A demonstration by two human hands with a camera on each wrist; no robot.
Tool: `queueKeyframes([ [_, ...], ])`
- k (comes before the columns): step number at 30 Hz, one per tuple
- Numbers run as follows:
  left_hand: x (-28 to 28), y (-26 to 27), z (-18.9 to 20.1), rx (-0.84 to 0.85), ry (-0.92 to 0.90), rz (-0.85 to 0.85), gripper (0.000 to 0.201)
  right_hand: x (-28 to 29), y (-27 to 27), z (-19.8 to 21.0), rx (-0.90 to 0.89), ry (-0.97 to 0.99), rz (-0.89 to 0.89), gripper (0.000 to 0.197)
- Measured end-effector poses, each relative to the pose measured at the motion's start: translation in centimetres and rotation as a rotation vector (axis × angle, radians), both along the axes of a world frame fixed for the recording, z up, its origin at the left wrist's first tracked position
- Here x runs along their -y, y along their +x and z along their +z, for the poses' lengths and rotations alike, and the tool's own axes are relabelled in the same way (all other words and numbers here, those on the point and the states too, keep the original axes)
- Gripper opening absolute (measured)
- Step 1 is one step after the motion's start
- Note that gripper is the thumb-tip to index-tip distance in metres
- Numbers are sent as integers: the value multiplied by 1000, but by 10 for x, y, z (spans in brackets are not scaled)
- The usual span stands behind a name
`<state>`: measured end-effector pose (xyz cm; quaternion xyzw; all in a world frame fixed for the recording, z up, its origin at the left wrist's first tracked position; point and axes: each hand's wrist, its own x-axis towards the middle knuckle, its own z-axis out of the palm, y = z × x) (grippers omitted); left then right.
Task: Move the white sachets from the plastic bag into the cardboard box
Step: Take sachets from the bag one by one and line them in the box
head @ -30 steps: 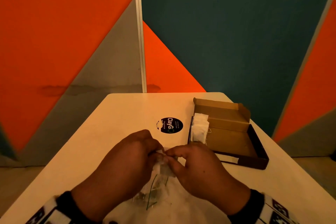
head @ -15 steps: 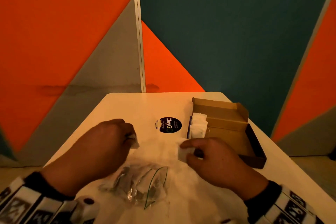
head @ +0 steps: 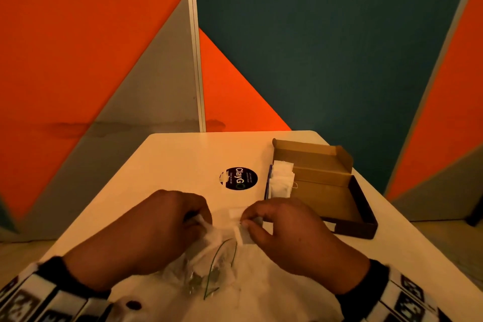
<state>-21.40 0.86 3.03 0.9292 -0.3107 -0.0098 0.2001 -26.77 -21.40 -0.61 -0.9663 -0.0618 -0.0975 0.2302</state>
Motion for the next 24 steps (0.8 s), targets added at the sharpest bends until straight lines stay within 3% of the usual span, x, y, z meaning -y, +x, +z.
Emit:
queueKeyframes([
  [3, -3, -3, -5, -118, -124, -33, 13, 1, -1, 0, -13, -12, 38, 24],
  [8, 0, -8, -14, -410, -704, -35, 21, -5, -4, 1, -76, 213, 75, 17],
  [11, 6, -12, -23, -557, -969, -54, 11, -12, -5, -4, -90, 315, 124, 15],
  [14, 12, -12, -34, -602, -1076, -64, 13, -17, -6, -7, -114, 366, 169, 21],
  [16, 15, -11, -40, -624, -1173, -66, 40, -18, -6, -10, -137, 371, 177, 20],
  [18, 14, -7, -41, -603, -1295, -58, 53, -17, -5, -14, -148, 380, 165, 19],
  [21, 5, -1, -36, -591, -1415, -90, 52, -8, -1, -21, -157, 455, 82, 21],
  [24, -4, -4, -31, -608, -1378, -67, 47, -1, 3, -23, -114, 599, -20, 21],
])
